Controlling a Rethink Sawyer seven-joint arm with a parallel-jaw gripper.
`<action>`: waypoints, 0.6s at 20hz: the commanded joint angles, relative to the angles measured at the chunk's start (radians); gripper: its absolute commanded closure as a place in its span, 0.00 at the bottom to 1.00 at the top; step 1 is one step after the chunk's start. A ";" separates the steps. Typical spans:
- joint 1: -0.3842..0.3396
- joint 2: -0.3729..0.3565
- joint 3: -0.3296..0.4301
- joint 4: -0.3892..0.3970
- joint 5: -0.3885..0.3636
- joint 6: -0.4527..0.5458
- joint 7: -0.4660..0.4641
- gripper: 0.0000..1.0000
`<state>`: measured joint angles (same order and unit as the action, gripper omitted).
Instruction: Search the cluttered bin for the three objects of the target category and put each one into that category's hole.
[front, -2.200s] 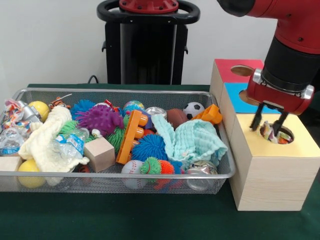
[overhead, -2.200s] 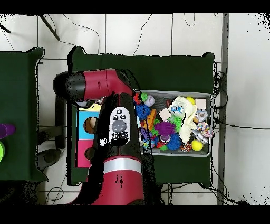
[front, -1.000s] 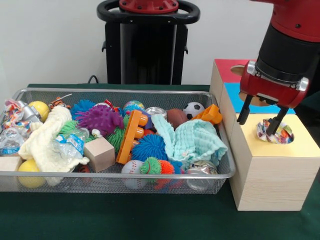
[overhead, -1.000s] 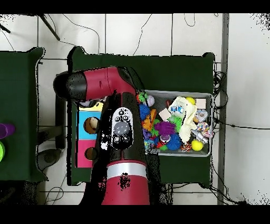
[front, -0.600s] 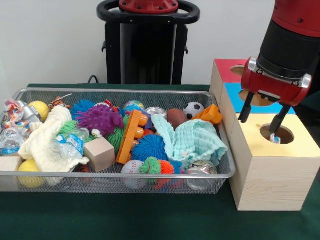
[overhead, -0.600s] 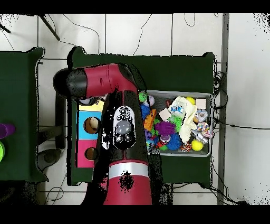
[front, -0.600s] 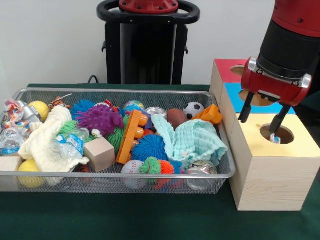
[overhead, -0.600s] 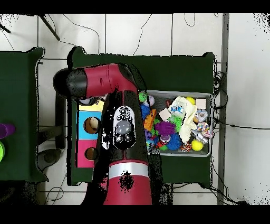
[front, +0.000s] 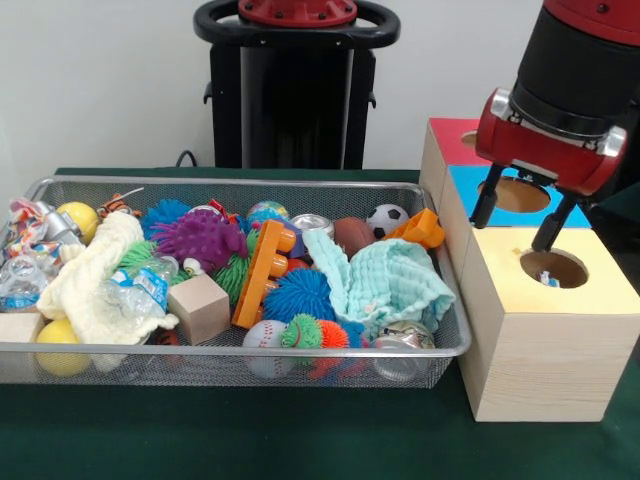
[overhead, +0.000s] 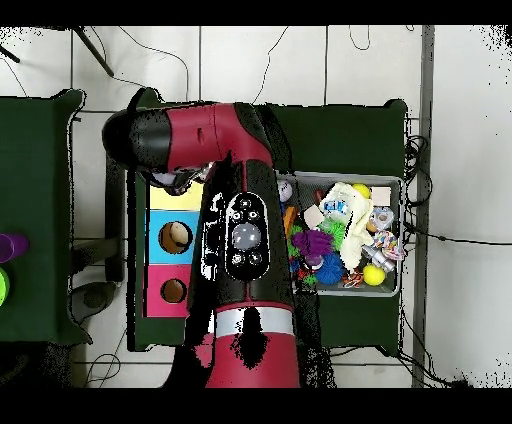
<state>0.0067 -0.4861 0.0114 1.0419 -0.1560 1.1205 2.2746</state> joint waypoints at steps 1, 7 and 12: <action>-0.072 0.020 0.101 0.068 -0.006 0.022 -0.174 0.00; -0.216 0.025 0.155 0.230 -0.049 -0.204 -0.326 0.00; -0.354 0.053 0.235 0.288 -0.099 -0.327 -0.437 0.00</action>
<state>-0.2158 -0.4847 0.1172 1.1383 -0.1590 0.9151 2.2368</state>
